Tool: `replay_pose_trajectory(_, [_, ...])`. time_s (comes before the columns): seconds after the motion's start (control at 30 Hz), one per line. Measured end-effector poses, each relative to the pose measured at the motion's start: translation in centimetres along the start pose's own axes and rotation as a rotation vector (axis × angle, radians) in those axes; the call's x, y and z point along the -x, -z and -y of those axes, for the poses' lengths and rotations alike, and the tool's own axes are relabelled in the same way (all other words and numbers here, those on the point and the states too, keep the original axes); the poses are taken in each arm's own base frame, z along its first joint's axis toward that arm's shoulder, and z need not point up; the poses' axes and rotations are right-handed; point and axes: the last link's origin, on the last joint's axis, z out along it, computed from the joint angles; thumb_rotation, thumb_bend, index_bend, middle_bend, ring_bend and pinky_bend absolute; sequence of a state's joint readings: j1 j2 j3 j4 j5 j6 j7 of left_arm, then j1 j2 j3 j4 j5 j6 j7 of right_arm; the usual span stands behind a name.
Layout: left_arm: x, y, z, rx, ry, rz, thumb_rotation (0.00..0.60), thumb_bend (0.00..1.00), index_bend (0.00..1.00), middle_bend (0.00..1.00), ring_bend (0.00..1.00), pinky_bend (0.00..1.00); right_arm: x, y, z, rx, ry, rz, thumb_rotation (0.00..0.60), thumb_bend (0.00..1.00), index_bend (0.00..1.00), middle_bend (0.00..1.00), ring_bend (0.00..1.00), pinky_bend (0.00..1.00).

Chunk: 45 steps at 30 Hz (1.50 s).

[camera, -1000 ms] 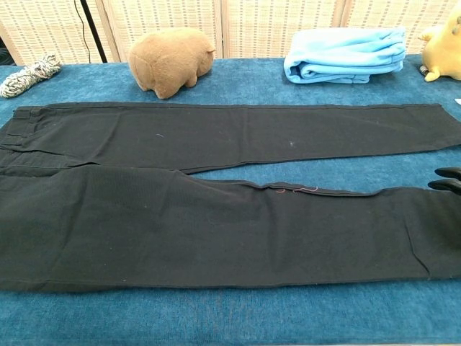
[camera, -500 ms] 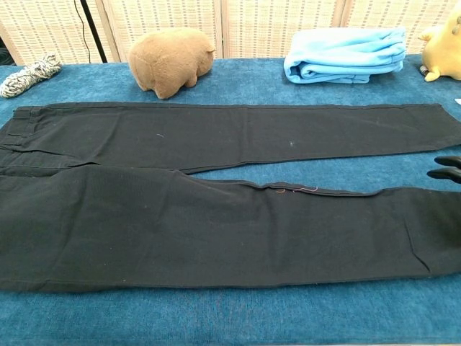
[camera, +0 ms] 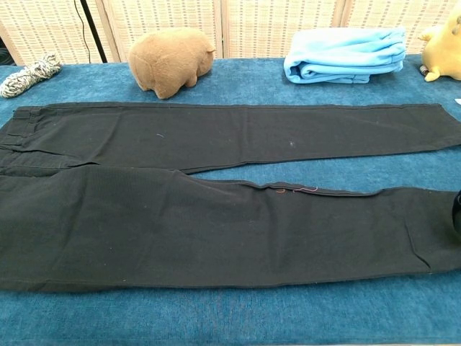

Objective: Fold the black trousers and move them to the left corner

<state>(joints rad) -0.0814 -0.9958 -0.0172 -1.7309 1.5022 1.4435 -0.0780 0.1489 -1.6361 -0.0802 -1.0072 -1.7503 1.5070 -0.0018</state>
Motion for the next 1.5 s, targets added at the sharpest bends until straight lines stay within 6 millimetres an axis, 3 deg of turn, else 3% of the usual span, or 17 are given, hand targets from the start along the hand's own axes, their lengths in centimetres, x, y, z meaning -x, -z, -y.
replay_pose_trajectory(0.5, [0.3, 0.1, -0.3, 0.027, -0.009, 0.015, 0.6, 0.0, 0.0, 0.0, 0.0, 0.0, 0.3, -0.1, 0.0, -0.004, -0.03, -0.004, 0.6, 0.65, 0.59, 0.51, 0.47, 0.64])
replay_pose_trajectory(0.67, [0.9, 0.0, 0.0, 0.075, -0.046, 0.01, 0.6, 0.0, 0.0, 0.0, 0.0, 0.0, 0.1, -0.1, 0.1, -0.004, -0.046, -0.007, 0.6, 0.66, 0.59, 0.52, 0.47, 0.64])
replay_pose_trajectory(1.13, [5.1, 0.3, 3.1, 0.289, -0.206, 0.162, 0.6, 0.0, 0.0, 0.0, 0.0, 0.0, -0.1, -0.4, 0.4, 0.009, -0.073, -0.002, 0.6, 0.66, 0.59, 0.52, 0.47, 0.64])
replay_pose_trajectory(1.5, [8.1, 1.5, 5.9, 0.262, -0.221, 0.259, 0.6, 0.02, 0.0, 0.01, 0.0, 0.0, -0.3, -0.6, 0.4, 0.029, -0.09, -0.005, 0.6, 0.66, 0.59, 0.52, 0.47, 0.64])
